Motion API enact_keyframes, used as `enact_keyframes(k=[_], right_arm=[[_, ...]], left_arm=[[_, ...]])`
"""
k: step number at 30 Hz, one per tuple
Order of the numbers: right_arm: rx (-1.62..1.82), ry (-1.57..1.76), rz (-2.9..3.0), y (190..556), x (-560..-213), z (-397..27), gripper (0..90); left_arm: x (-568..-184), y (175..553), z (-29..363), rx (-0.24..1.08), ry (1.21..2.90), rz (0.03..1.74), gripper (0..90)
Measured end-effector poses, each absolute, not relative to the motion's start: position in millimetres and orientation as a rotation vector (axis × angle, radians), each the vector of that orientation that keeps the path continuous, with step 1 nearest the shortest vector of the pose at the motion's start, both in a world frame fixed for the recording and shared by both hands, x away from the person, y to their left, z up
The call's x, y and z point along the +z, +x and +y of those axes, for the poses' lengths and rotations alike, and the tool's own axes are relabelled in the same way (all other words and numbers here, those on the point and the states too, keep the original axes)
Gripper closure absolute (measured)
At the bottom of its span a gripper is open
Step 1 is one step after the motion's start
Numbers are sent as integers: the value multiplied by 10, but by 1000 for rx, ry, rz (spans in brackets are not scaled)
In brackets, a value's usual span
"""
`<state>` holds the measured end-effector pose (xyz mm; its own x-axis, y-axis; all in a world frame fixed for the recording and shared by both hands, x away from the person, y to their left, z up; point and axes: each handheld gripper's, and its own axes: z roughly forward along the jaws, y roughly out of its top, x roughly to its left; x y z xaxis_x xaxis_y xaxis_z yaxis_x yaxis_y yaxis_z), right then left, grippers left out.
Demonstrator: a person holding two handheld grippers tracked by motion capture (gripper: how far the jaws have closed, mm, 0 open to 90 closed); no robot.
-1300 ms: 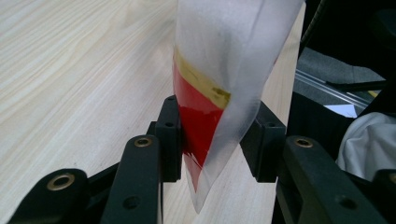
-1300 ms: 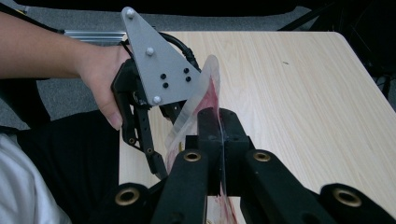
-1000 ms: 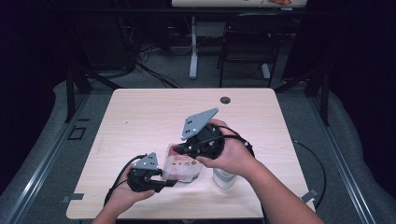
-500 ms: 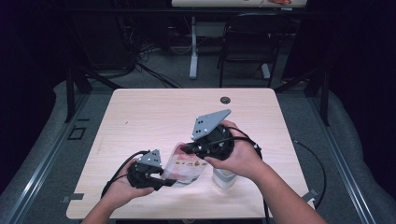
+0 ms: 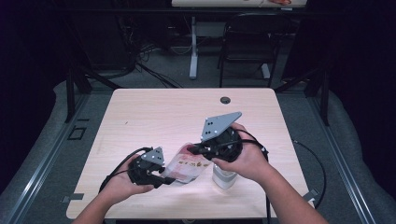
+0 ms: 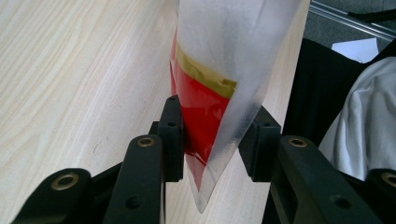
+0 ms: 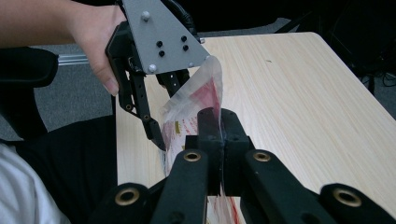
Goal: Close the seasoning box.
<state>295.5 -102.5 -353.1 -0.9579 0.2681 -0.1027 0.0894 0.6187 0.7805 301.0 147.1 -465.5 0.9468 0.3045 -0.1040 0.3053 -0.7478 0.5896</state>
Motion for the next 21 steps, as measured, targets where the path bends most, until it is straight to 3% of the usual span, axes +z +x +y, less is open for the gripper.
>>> enact_keyframes(k=[21], right_arm=[[1254, 329, 2634, 2969, -3600, -1090, 898]], left_arm=[[-4601, 3042, 1497, 2, 2511, 428, 661]])
